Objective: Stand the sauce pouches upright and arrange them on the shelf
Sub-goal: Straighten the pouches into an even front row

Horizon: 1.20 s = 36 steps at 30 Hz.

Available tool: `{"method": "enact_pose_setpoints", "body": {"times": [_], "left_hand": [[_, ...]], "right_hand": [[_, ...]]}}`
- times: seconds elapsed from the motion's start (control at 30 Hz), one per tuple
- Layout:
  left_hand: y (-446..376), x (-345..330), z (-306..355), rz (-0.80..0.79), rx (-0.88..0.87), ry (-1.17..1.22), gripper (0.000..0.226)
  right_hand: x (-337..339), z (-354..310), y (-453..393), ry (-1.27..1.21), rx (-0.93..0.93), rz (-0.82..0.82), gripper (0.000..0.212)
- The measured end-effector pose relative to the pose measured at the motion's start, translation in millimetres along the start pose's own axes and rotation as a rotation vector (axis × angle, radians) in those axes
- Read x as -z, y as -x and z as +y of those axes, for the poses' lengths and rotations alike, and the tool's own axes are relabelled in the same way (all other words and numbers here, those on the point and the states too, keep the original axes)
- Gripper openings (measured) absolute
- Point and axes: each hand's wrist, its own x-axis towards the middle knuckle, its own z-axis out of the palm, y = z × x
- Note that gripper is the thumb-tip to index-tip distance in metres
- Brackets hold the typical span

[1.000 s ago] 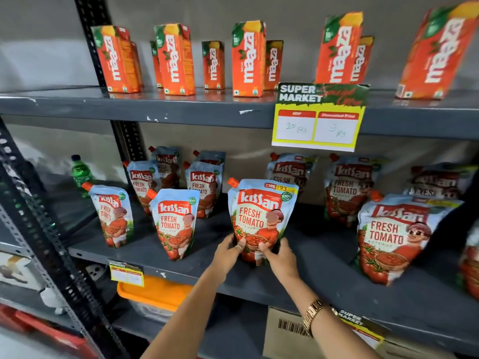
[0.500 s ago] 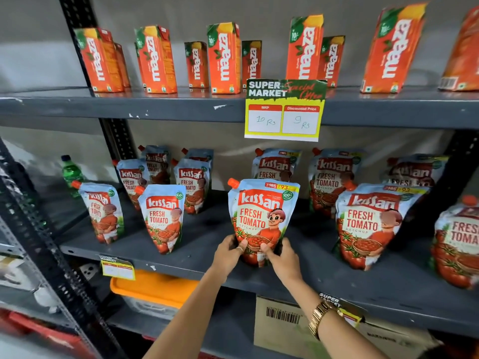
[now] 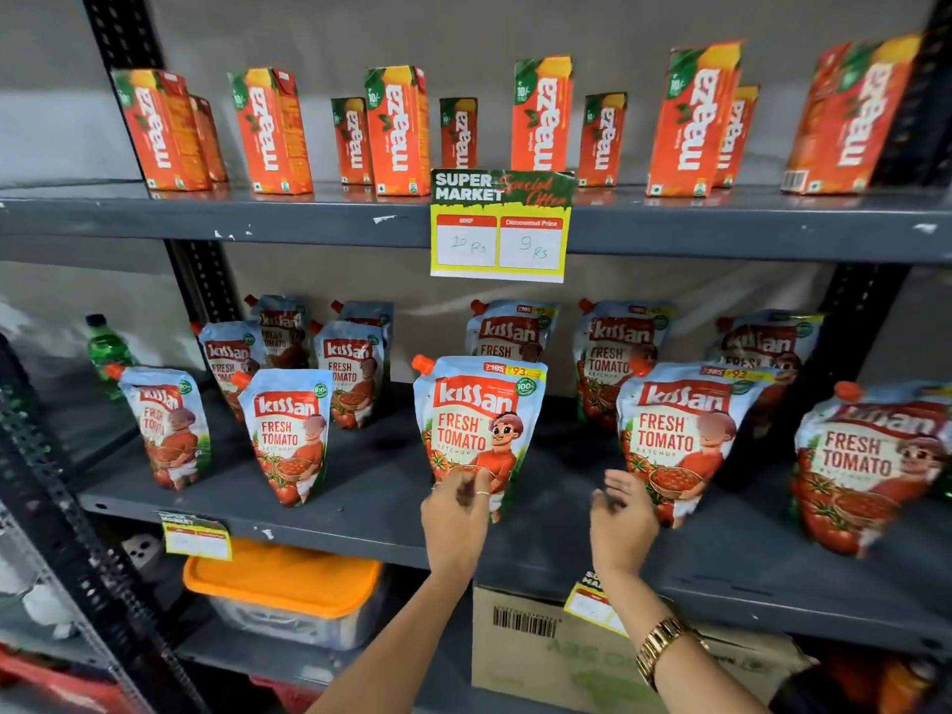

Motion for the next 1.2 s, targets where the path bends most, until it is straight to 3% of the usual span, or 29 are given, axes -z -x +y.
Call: {"method": "enact_pose_setpoints", "body": {"times": [0.13,0.23,0.4,0.53,0.67,0.83,1.2], "left_hand": [[8.4,-32.3,8.6,-0.151,-0.001,0.039,0.020],[11.2,-58.4,9.1,-0.291,0.031,0.058,0.010],[19.0,-96.3,21.6,-0.546,0.198,0.099,0.043],[22.5,-120.5,35.4,-0.730,0.275,0.109,0.064],[19.3,-140.6,43.5,-0.818,0.264,0.028,0.067],[20.9,-143.3,49.7,-0.782,0.194,-0.008,0.045],[24.8,-136.3,39.1,-0.589,0.174,-0.085,0.041]], "right_hand": [[30.2,7.2,-19.1,0.018,0.020,0.252,0.023],[50.8,17.2,-38.4,-0.015,-0.081,0.289,0.030],[71.3,34.2,-66.4,0.028,-0.214,0.021,0.060],[76.0,31.3,-73.4,0.037,-0.212,-0.186,0.058],[81.6,29.4,-77.0,0.038,-0.215,-0.232,0.059],[82.8,33.5,-78.7,0.092,-0.201,-0.253,0.060],[88.9,38.0,-76.9,0.159,-0.164,-0.312,0.055]]}}
